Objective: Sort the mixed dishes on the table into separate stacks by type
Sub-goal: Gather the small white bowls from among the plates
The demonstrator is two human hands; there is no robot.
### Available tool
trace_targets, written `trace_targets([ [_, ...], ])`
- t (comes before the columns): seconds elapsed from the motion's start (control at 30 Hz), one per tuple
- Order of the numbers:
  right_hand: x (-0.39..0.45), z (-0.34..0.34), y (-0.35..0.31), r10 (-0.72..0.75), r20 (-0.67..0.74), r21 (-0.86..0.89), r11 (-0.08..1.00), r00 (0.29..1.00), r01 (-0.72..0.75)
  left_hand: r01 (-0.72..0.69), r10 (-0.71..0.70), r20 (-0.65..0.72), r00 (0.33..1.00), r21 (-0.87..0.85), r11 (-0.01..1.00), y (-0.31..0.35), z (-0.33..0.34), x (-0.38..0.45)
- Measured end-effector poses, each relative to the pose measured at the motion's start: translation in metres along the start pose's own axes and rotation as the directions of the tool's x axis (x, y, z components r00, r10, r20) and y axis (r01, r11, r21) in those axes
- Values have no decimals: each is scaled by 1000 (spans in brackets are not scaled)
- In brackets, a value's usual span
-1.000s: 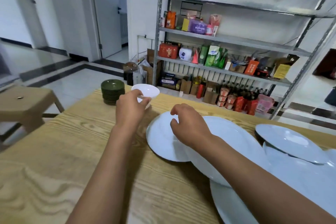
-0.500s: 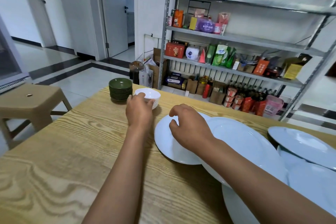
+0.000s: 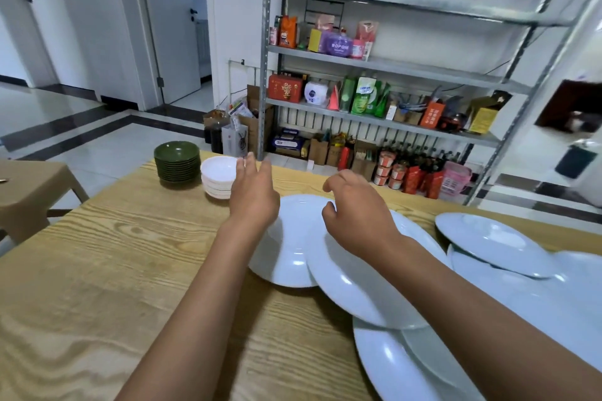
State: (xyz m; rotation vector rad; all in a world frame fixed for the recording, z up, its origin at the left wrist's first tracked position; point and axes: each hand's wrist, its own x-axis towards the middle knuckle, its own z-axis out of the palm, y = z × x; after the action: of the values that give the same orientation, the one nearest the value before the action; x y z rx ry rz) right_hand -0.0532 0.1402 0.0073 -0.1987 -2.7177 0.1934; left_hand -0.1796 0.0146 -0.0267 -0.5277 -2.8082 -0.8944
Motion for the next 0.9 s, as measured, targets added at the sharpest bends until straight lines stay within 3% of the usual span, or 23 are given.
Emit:
trace_targets([
  [0.2, -36, -37, 64, 90, -36, -41, 995, 995, -92, -273, 280, 101, 955, -77, 959, 76, -1, -52],
  [0.37, -81, -82, 129, 187, -81, -75, 978, 979, -194, -477, 507, 101, 856, -219, 851, 152, 7, -110],
  [0.6, -150, -143, 206, 355, -193, -68, 925, 915, -373, -525, 627, 128, 769, -433, 732, 252, 26, -157],
  [0.7, -178, -154, 243, 425, -217, -56, 894, 879, -445, -590, 710, 119, 694, -472, 655, 276, 37, -179],
  [0.9, -223, -152, 322, 660, -182, -35, 736, 729, -676, -663, 791, 176, 585, -457, 592, 284, 71, -194],
])
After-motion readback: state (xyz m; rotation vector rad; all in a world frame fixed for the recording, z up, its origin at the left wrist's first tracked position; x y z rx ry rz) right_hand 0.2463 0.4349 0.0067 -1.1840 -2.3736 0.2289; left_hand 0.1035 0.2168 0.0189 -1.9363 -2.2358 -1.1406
